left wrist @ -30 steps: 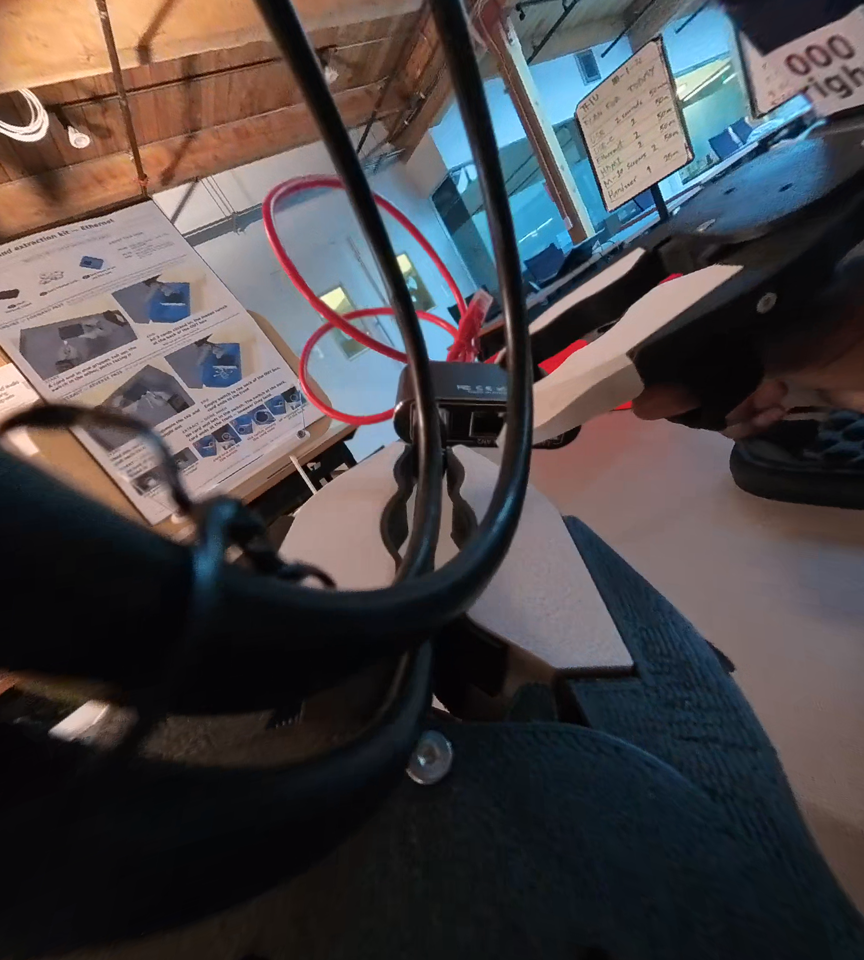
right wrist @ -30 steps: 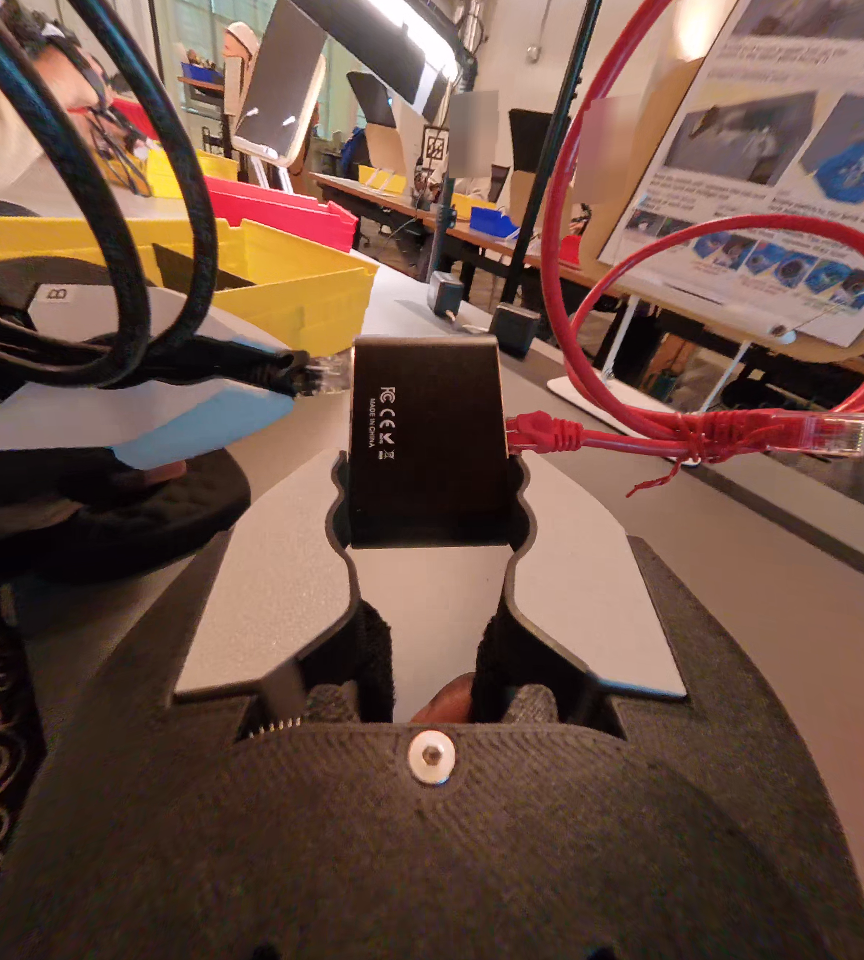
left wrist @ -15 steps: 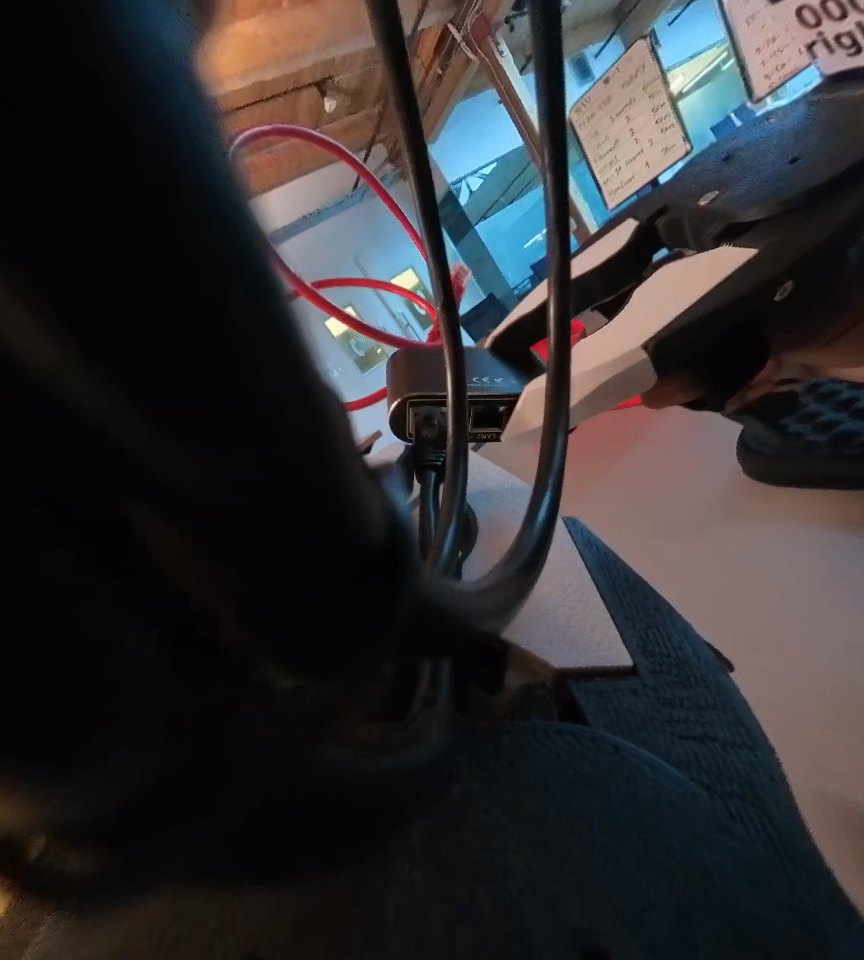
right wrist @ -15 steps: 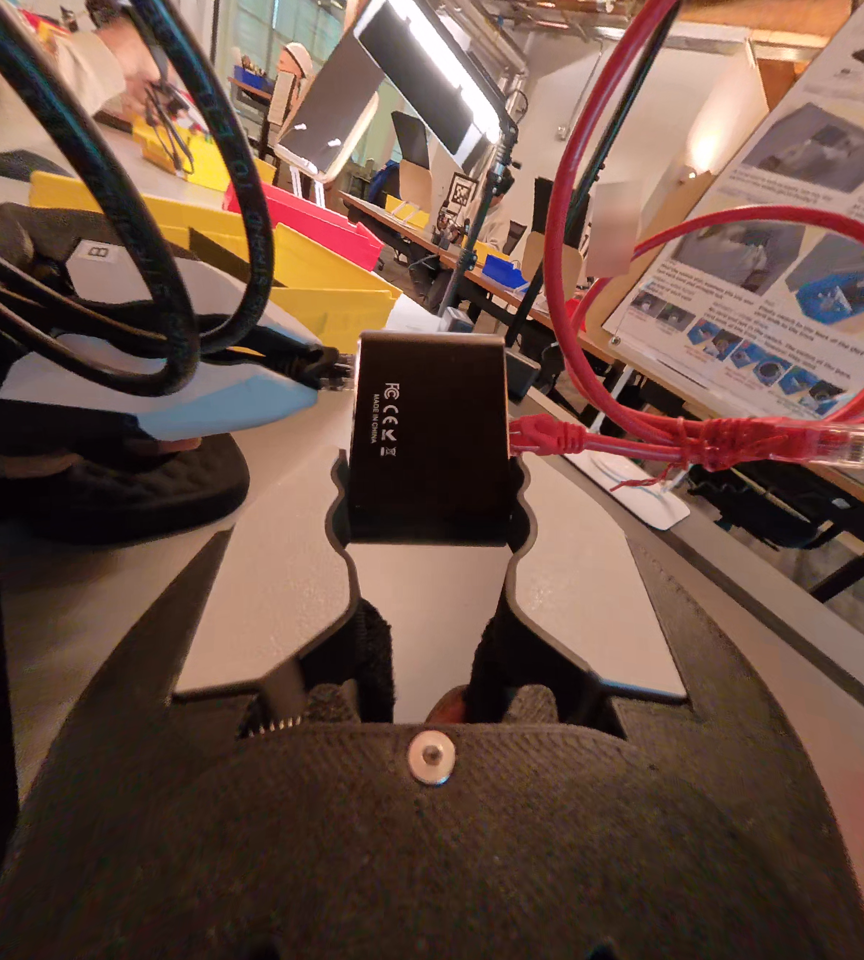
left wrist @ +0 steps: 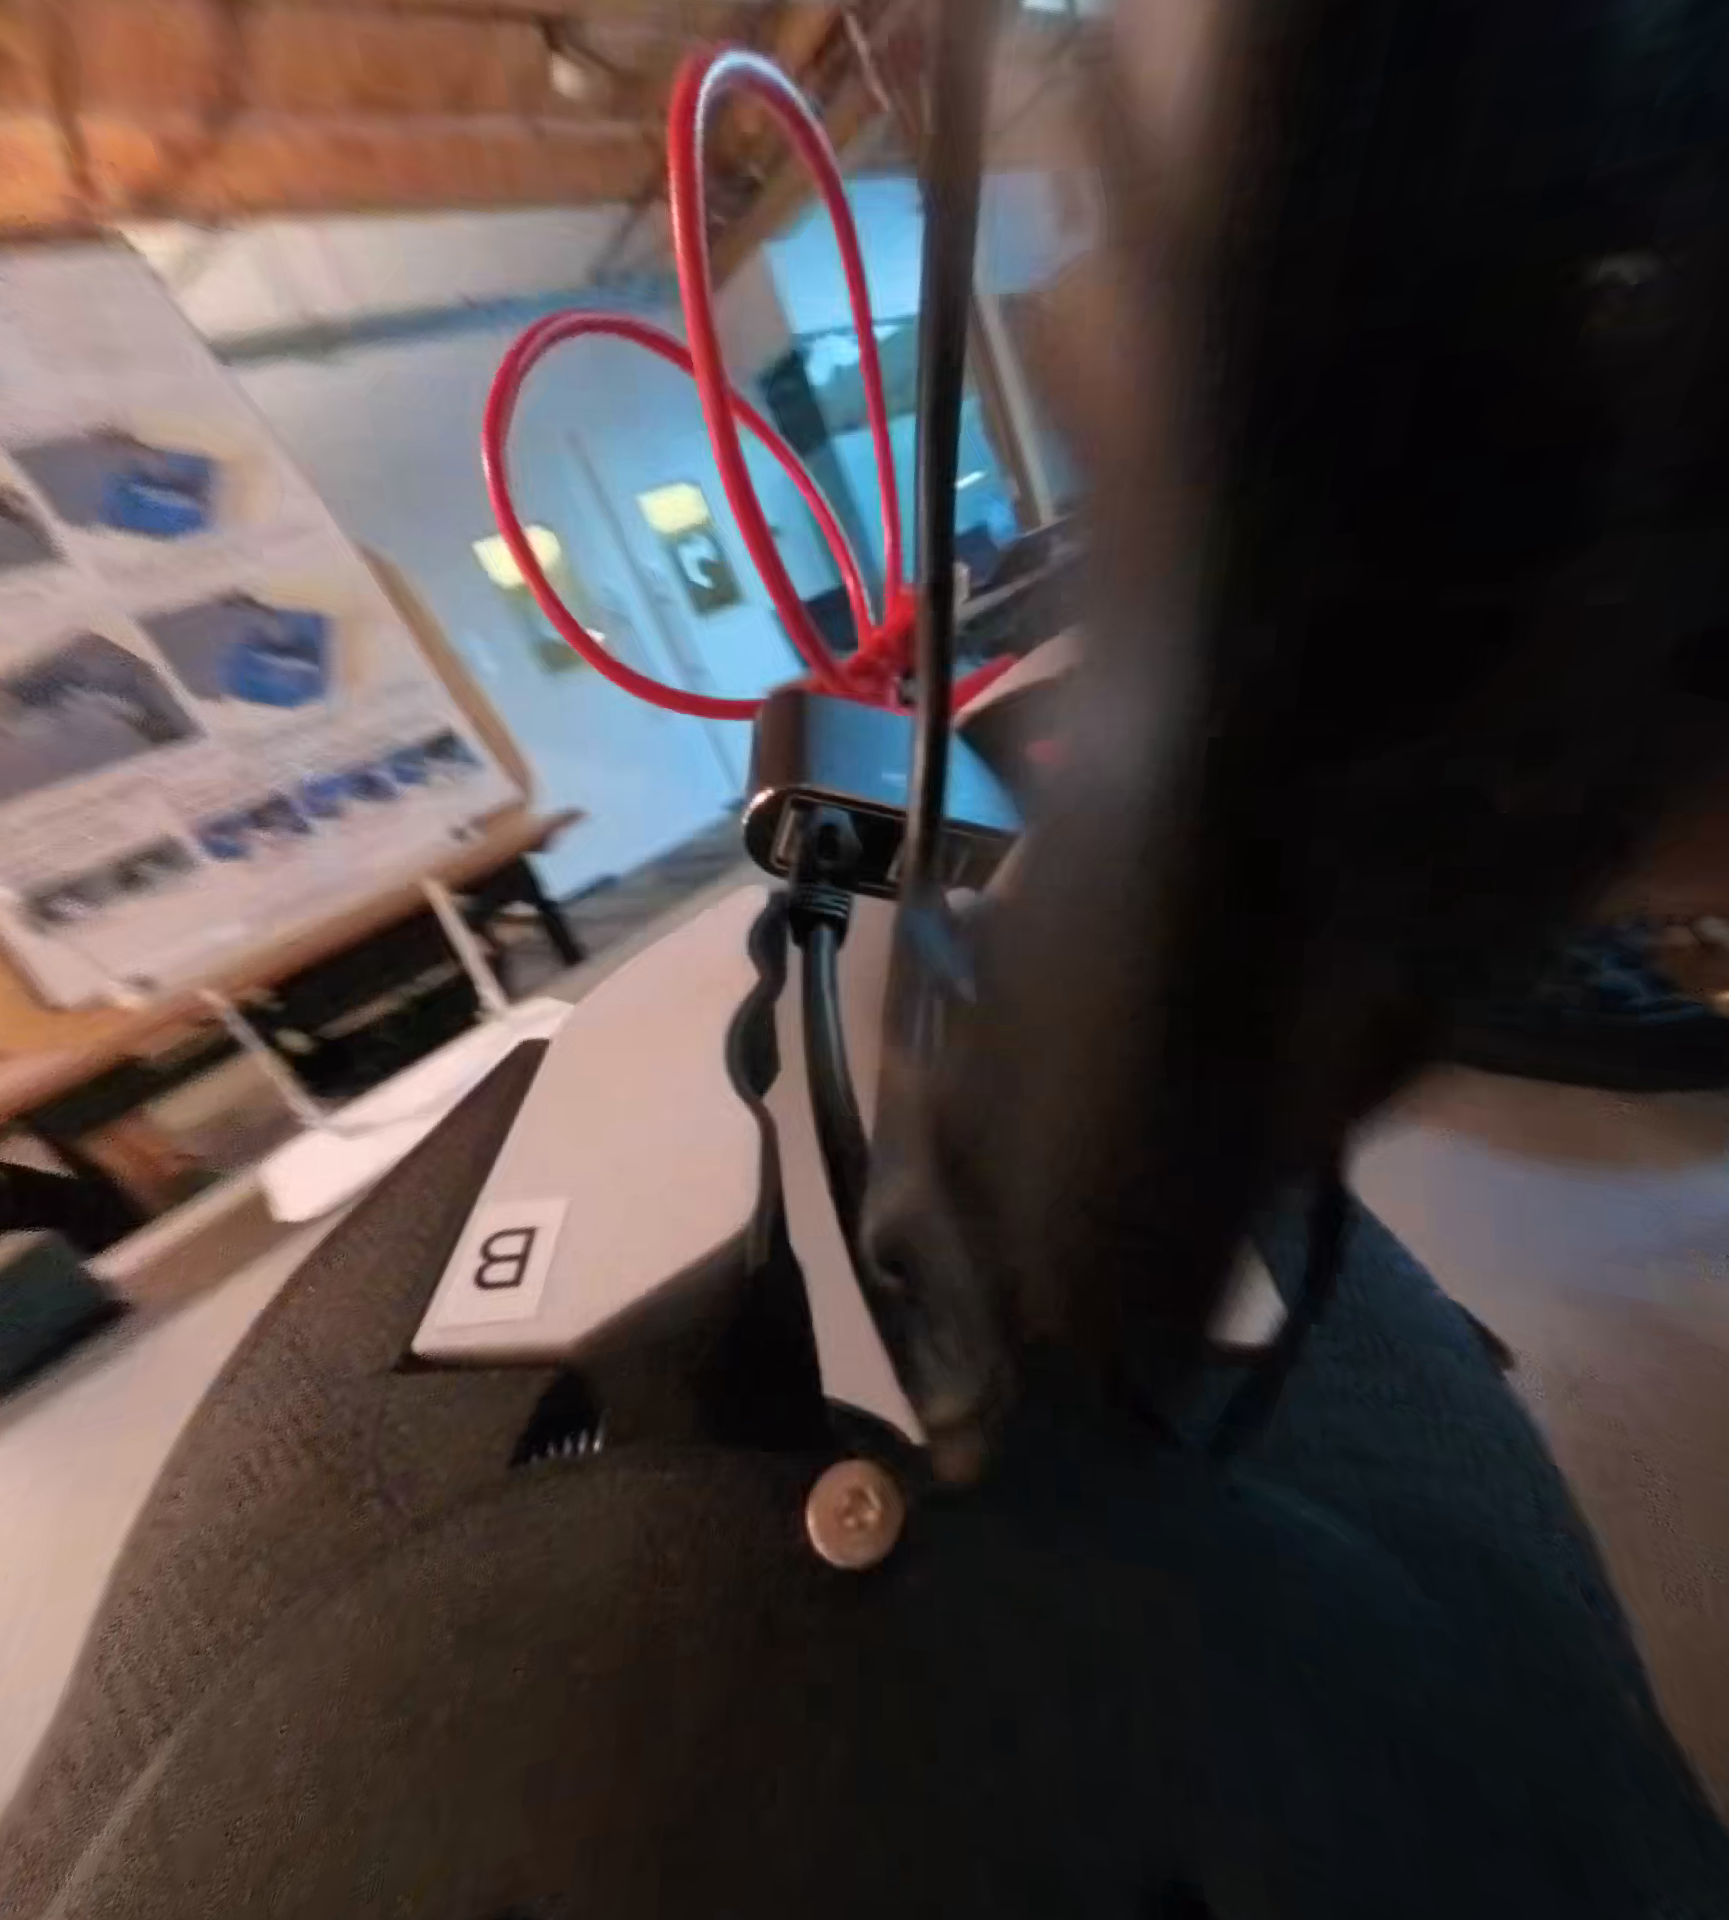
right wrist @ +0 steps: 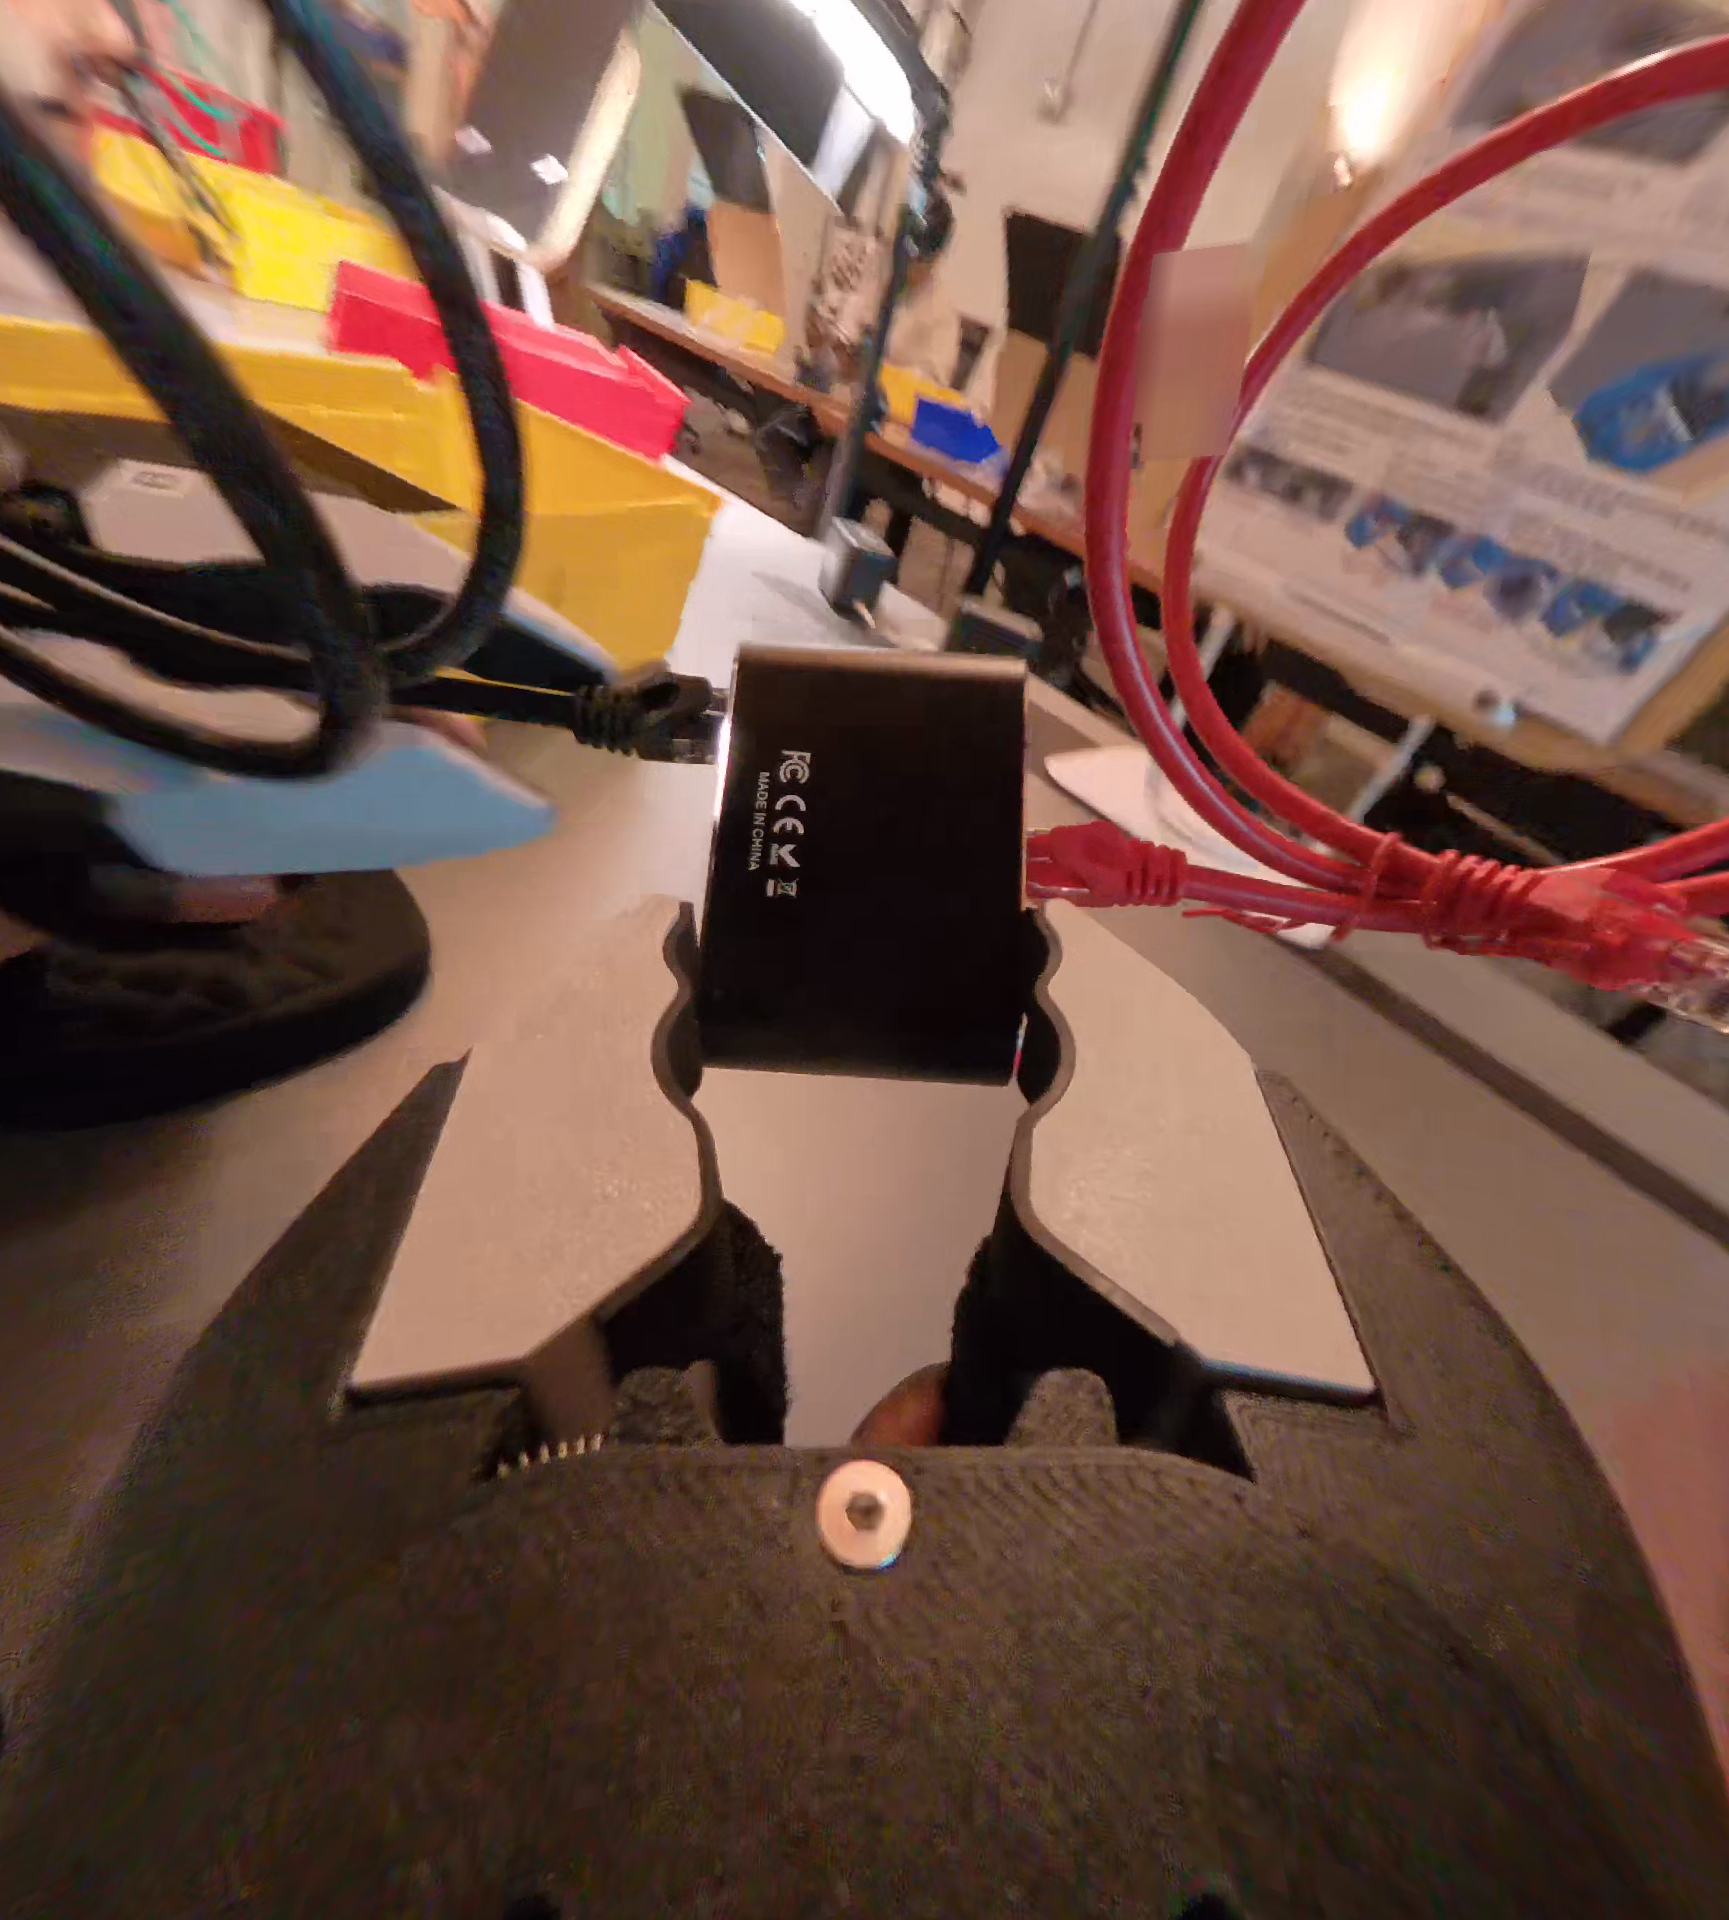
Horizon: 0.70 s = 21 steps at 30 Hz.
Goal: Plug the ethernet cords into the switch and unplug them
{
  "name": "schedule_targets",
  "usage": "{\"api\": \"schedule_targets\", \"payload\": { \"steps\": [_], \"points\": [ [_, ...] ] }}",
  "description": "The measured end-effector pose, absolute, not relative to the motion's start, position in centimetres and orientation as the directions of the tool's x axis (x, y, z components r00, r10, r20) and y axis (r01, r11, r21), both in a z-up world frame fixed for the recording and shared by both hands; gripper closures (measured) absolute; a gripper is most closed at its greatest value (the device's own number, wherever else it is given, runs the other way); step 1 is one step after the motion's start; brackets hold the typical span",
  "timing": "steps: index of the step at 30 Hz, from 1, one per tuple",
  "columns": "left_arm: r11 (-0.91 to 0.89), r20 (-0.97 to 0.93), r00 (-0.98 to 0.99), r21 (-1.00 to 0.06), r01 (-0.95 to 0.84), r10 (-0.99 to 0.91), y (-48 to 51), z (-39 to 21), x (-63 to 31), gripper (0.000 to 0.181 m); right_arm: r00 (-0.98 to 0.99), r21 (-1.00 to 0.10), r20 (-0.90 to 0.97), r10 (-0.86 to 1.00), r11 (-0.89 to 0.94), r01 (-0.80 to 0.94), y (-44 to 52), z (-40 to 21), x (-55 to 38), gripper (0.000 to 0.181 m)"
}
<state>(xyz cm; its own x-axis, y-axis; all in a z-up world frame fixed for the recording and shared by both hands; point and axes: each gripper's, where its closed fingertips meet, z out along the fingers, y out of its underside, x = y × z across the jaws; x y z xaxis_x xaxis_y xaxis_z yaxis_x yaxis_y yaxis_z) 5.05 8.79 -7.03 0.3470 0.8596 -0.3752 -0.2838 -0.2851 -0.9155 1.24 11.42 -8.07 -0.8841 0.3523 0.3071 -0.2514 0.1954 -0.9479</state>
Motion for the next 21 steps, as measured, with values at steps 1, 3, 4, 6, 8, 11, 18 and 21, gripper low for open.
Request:
{"api": "schedule_targets", "payload": {
  "steps": [1, 3, 4, 6, 8, 11, 18, 21],
  "points": [
    [-0.24, -0.326, 0.403, -0.938, -0.248, 0.855, 8.8, -7.4, 5.1, 0.151, -0.876, -0.95, 0.293, 0.384, 0.223, -0.22, 11.9, -8.5, 0.3, 0.122],
    [-0.188, -0.241, 0.48, -0.97, -0.158, 0.844, 8.2, -8.5, 5.0, 0.147, -0.864, -0.957, 0.235, 0.445, 0.259, -0.126, 13.1, -9.4, -1.5, 0.122],
    [-0.164, -0.195, 0.503, -0.981, -0.104, 0.842, 7.6, -8.9, 5.0, 0.146, -0.859, -0.958, 0.202, 0.47, 0.279, -0.073, 13.8, -10.1, -2.3, 0.122],
    [-0.11, -0.099, 0.534, -0.994, -0.011, 0.84, 6.4, -9.5, 5.3, 0.146, -0.839, -0.942, 0.169, 0.518, 0.335, 0.017, 15.1, -11.6, -3.9, 0.122],
    [-0.059, -0.016, 0.54, -0.996, 0.064, 0.842, 4.9, -9.3, 5.7, 0.147, -0.811, -0.904, 0.179, 0.557, 0.419, 0.088, 16.2, -13.5, -5.2, 0.122],
    [-0.057, -0.005, 0.464, -0.994, 0.098, 0.886, 1.4, -8.1, 6.3, 0.147, -0.807, -0.858, 0.156, 0.569, 0.483, 0.174, 16.7, -15.9, -5.9, 0.122],
    [-0.228, -0.246, -0.002, -0.9, 0.37, 0.969, -11.9, -8.4, 9.6, 0.144, -0.818, -0.807, 0.119, 0.563, 0.535, 0.251, 16.5, -18.0, -5.7, 0.122],
    [-0.106, -0.163, -0.043, -0.798, 0.593, 0.986, -15.5, -12.1, 11.1, 0.13, -0.817, -0.826, 0.088, 0.57, 0.501, 0.26, 16.4, -17.5, -5.7, 0.122]
  ]
}}
